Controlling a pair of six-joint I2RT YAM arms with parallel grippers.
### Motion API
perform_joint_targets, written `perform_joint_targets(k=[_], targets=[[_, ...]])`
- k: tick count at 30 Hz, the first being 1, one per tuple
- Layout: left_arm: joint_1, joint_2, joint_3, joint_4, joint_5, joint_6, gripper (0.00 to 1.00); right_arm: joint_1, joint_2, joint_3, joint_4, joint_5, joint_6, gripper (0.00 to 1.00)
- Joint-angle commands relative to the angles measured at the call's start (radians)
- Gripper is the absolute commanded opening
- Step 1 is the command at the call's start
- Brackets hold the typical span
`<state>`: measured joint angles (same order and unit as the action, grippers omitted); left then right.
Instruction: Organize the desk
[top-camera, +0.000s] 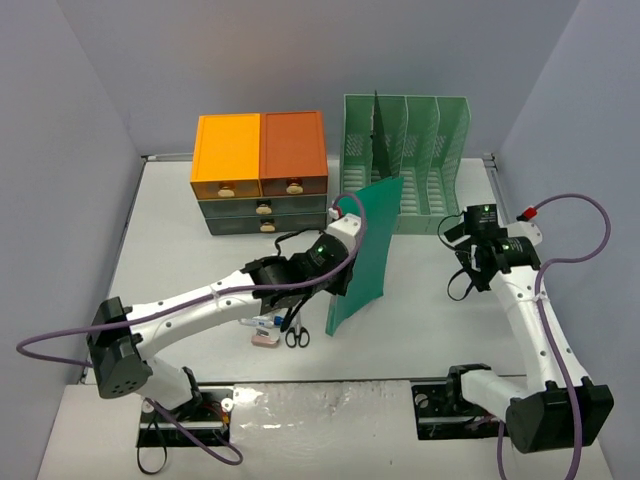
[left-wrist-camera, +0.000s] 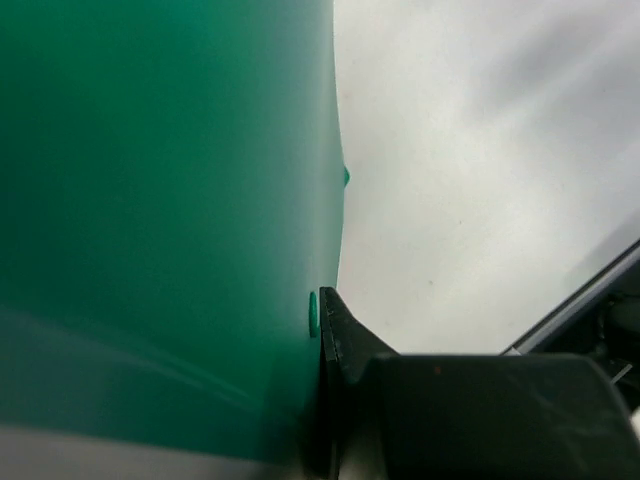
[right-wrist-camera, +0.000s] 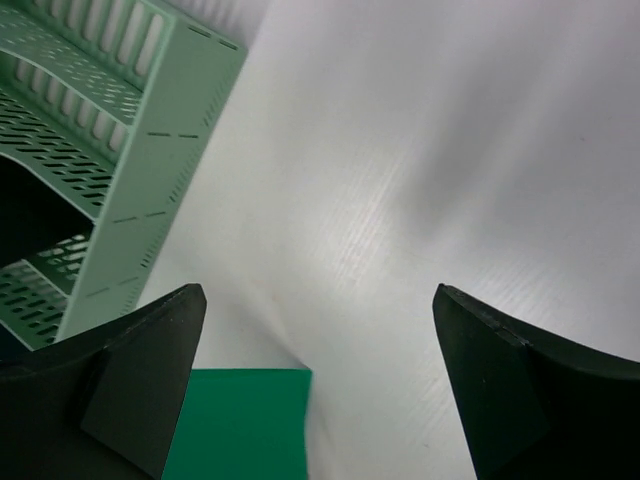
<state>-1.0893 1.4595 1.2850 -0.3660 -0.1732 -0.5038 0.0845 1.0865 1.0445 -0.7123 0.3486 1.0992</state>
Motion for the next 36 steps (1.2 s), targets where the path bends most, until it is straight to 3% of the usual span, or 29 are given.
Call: perform_joint_targets(k=[1,11,19,27,36], targets=[[-0.053,0.015,0.106,0.103,-0.157,0.151,0.00,-0.005,-0.090,-0.034,-0.085,0.015,-0.012,0.94],[-0.128,0.028,0.186,0.232,-0.287,0.358,0.00,-0.005,-0.170,-0.106,-0.160,-0.032,0.013,0.94],[-0.135,0.091,0.240,0.486,-0.399,0.464,0.00,-0.004,-0.244,-0.100,-0.277,-0.083,0.015,0.94],[-0.129,0.400,0.500,0.755,-0.554,0.581,0.00,-0.005,-0.309,-0.070,-0.401,-0.107,-0.013,0.94],[-0.135,0.809,1.031,0.839,-0.784,0.711,0.00,-0.004,-0.354,-0.063,-0.472,-0.121,-0.046,0.94]])
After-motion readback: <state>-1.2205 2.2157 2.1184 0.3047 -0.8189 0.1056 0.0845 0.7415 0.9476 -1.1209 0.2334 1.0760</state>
